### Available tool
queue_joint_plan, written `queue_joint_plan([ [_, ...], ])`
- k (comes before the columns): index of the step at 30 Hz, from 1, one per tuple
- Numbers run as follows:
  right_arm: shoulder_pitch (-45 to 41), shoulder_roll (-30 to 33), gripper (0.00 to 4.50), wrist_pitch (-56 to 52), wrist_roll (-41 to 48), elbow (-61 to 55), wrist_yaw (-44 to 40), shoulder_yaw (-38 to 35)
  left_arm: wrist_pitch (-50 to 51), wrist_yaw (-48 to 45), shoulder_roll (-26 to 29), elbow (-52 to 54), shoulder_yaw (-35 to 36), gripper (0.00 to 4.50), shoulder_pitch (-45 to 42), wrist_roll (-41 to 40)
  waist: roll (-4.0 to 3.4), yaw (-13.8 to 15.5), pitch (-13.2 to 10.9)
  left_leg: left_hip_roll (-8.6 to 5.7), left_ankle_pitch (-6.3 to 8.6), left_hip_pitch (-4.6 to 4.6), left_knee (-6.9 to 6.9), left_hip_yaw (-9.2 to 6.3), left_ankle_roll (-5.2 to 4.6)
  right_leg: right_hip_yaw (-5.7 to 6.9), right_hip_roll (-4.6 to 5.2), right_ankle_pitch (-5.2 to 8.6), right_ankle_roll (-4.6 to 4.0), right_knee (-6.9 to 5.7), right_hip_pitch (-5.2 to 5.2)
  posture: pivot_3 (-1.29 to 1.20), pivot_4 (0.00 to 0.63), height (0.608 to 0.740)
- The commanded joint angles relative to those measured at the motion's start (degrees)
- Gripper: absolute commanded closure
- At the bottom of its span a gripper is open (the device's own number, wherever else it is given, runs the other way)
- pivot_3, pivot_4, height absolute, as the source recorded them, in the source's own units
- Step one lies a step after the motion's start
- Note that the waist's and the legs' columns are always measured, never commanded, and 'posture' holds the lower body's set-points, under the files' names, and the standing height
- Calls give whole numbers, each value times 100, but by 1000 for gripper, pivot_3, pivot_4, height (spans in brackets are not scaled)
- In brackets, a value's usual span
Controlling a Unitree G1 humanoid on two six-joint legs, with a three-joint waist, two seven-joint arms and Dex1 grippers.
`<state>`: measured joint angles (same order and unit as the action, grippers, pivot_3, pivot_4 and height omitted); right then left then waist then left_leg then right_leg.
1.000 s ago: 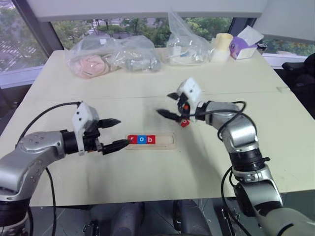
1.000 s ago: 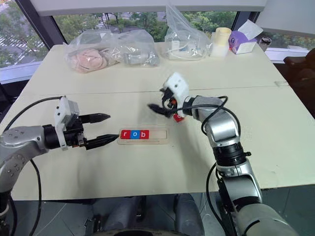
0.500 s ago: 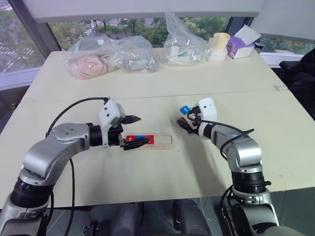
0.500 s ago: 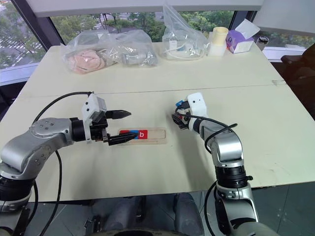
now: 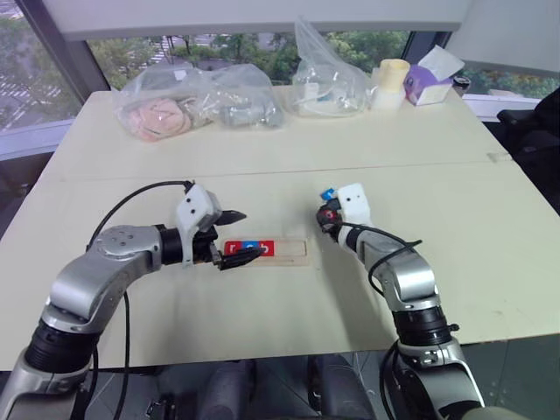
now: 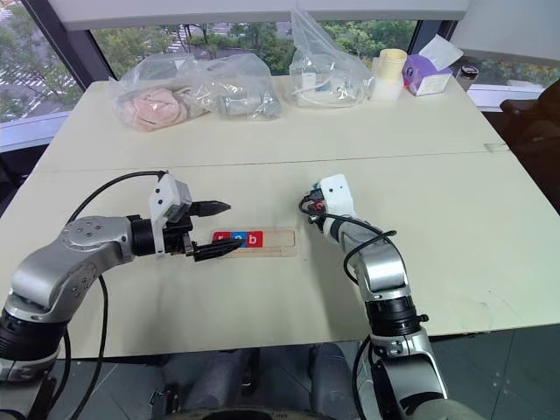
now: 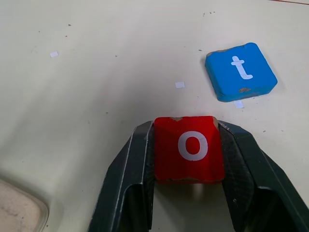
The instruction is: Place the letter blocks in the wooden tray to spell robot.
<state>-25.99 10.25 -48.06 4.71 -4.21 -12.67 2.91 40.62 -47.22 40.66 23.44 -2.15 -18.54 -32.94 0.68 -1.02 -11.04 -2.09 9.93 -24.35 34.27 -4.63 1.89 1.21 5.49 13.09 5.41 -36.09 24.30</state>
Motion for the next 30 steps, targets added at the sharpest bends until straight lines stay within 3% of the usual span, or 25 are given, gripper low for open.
queue_joint_plan([
  [1, -27, -63, 3265, -109, 76, -373, 114, -155, -196, 4, -121, 143, 13, 0, -36, 32, 0, 1, 0, 0, 0, -1, 0, 0, 0, 0, 0, 0, 0, 0, 0, 0, 150, 740],
  [7, 499, -378, 3265, -1135, 251, -1820, 640, -708, -373, -124, -258, 214, -354, 0, -71, 246, -1, 30, -1, -1, 0, -4, 0, -2, 0, 0, 1, 1, 2, 0, 1, 0, 150, 740],
  [14, 1263, -946, 3265, -3172, 276, -3995, 1149, -1133, -563, -295, -390, 31, -680, 0, -173, 458, -4, 23, 1, 4, 0, -5, -1, -6, 0, 0, 1, 3, -2, 1, 4, 0, 150, 740],
  [23, 1661, -1540, 3265, -3472, 206, -4211, 1417, -1220, -713, -569, -383, -262, -760, 0, -319, 610, -5, 20, 1, 6, 1, -6, -3, -6, 1, 2, 4, 8, -10, 6, 6, 0, 150, 740],
  [29, 1616, -1705, 331, -3380, 394, -4018, 1351, -1506, -806, -682, -359, -350, -753, 0, -300, 743, -5, 19, 1, 6, 1, -8, -3, -6, 1, 3, 7, 8, -9, 9, 6, 0, 150, 740],
  [30, 1553, -1693, 12, -3287, 452, -3973, 1300, -1663, -809, -696, -354, -352, -737, 0, -296, 753, -5, 20, 1, 7, 1, -8, -3, -6, 1, 3, 7, 8, -8, 9, 6, 0, 150, 740],
])
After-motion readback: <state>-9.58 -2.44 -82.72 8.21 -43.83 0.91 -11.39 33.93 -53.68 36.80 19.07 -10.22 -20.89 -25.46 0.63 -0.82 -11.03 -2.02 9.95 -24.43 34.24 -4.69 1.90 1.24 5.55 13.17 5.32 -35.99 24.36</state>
